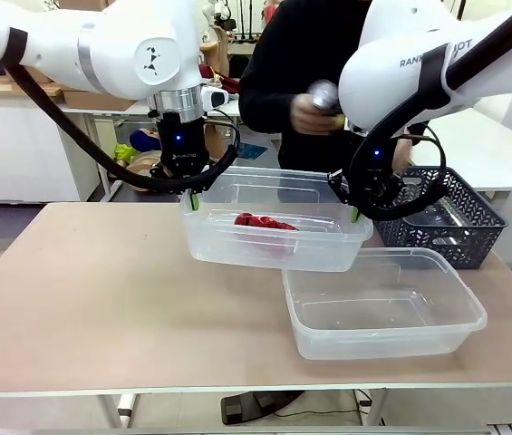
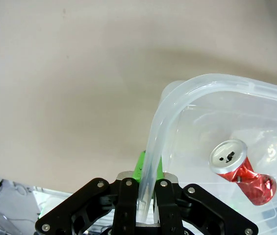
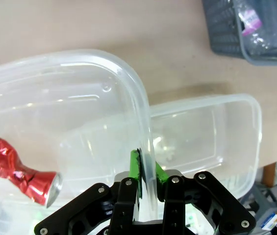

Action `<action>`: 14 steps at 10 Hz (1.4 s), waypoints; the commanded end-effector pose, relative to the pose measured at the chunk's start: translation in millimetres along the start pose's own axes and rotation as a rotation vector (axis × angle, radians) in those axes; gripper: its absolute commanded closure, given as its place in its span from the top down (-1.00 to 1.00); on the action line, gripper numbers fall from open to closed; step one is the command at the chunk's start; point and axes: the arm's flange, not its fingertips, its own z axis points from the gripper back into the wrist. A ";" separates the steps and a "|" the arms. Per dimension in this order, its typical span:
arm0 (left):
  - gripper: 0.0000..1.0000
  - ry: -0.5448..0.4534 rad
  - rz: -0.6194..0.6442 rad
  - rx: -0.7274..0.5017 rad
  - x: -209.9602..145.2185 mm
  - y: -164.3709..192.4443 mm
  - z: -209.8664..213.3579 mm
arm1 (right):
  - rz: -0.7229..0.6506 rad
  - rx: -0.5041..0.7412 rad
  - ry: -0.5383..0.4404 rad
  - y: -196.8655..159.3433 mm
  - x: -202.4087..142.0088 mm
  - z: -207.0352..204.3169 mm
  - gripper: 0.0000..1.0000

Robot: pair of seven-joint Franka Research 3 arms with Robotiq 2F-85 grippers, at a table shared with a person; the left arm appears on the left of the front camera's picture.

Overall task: Sort the waste into each basket.
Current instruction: Offer the picked Organizing box to the human.

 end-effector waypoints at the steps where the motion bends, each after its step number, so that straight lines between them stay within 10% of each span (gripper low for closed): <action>1: -0.89 -0.012 -0.002 -0.004 1.4 -2.7 5.6 | 0.002 -0.003 0.000 -1.0 -3.7 0.1 -0.89; 14: -0.89 -0.012 -0.002 -0.004 1.4 -2.7 5.6 | 0.002 -0.003 0.000 -1.0 -3.7 0.1 -0.89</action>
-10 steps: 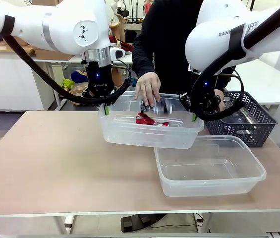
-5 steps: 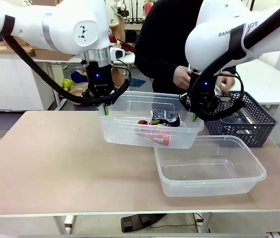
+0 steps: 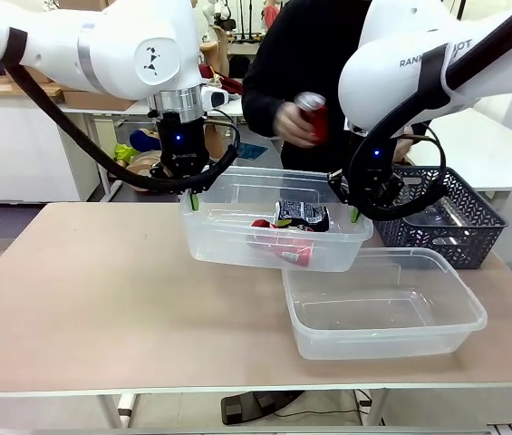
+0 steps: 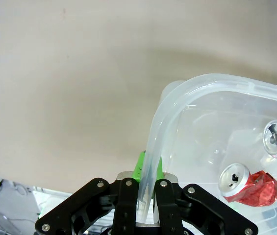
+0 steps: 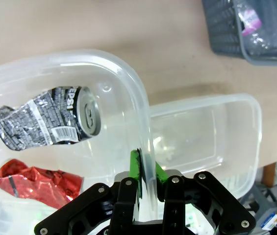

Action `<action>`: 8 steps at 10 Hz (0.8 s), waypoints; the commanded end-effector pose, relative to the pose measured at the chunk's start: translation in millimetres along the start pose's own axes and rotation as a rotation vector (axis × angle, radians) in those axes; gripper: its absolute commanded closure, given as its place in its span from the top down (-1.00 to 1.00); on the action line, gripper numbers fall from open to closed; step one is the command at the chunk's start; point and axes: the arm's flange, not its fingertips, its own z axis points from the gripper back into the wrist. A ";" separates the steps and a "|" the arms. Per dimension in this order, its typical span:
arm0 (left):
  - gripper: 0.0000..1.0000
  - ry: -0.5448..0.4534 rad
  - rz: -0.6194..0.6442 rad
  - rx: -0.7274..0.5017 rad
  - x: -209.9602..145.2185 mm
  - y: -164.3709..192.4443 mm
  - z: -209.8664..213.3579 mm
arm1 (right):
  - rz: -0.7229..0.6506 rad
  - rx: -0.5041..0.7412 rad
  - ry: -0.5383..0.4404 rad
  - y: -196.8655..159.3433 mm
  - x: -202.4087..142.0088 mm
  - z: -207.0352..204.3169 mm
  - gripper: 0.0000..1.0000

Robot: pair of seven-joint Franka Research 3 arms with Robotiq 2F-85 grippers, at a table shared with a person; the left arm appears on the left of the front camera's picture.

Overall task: Sort the waste into each basket.
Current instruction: Offer the picked Organizing box to the human.

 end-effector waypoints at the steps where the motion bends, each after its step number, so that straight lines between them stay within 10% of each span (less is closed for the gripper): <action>1: -0.89 -0.011 -0.002 -0.004 1.4 -2.7 5.6 | 0.002 -0.003 0.000 -0.9 -3.7 0.1 -0.89; 8: -0.89 -0.011 -0.002 -0.004 1.4 -2.7 5.6 | 0.002 -0.003 0.000 -0.9 -3.7 0.1 -0.89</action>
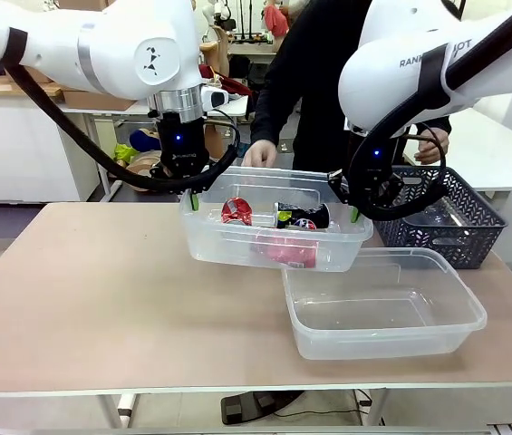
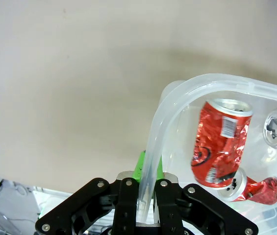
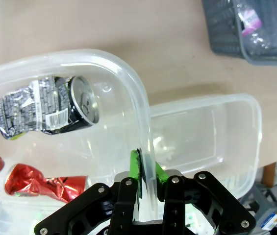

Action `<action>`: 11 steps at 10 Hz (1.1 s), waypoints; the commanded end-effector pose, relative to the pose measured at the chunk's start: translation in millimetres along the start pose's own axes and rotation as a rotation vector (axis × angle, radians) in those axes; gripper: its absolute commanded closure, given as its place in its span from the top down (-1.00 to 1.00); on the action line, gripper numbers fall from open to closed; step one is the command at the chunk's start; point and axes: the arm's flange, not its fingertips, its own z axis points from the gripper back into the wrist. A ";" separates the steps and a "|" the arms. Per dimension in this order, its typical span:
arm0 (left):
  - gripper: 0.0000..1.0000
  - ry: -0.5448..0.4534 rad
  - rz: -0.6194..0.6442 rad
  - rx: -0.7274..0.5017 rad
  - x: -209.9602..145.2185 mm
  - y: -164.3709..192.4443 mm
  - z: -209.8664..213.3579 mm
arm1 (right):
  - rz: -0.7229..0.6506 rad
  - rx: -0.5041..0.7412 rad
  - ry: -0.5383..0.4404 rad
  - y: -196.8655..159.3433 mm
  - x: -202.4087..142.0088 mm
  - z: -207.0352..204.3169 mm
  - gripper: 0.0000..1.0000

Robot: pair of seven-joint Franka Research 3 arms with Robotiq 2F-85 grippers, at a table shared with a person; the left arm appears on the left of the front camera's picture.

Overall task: Sort the waste into each basket.
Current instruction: Offer the picked Organizing box to the human.

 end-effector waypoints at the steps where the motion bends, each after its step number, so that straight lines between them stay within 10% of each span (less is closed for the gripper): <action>1: -0.89 -0.011 -0.002 -0.004 1.4 -2.6 5.6 | 0.002 -0.003 0.000 -0.9 -3.7 0.1 -0.89; 7: -0.89 0.000 0.000 0.000 0.0 0.0 0.0 | 0.000 0.000 0.000 0.0 0.0 0.0 -0.89; 11: -0.89 0.023 -0.033 -0.127 73.1 13.6 19.8 | 0.152 -0.044 -0.016 73.9 100.6 23.7 -0.89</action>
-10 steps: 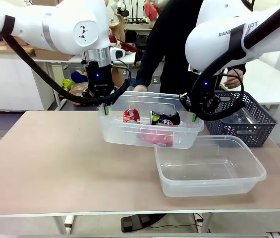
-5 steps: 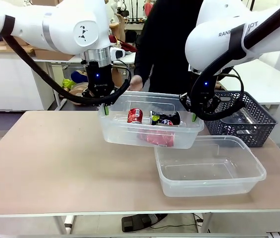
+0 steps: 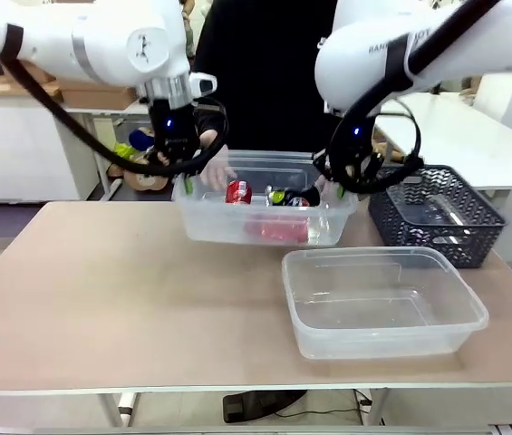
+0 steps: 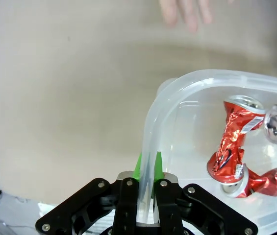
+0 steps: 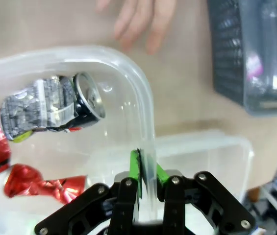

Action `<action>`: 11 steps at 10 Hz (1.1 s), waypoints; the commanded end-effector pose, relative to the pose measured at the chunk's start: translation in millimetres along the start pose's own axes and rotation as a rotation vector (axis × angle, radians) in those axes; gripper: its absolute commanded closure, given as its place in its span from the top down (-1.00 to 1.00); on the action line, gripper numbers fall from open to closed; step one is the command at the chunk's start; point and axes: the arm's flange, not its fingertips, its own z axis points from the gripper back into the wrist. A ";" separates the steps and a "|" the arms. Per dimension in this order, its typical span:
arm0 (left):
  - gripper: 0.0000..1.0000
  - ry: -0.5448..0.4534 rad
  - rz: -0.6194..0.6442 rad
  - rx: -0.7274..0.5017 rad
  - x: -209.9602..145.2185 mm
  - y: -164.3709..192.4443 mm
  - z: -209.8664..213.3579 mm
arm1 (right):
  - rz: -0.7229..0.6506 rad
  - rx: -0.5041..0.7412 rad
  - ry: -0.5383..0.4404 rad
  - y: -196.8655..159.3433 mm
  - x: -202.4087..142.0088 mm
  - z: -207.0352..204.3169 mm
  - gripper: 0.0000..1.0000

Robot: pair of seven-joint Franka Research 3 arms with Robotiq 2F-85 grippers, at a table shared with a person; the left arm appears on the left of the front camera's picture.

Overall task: Sort the waste into each basket.
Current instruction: Offer the picked Organizing box to the human, then release the Organizing box you were holding.

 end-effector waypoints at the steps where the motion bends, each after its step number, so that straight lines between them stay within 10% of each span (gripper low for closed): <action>1: -0.89 0.046 -0.015 -0.133 26.9 -8.4 7.6 | 0.093 0.005 0.054 38.5 43.1 7.5 -0.89; 11: -0.89 0.068 0.043 -0.064 45.2 27.9 -25.1 | 0.066 -0.014 0.068 23.5 50.7 -12.9 -0.89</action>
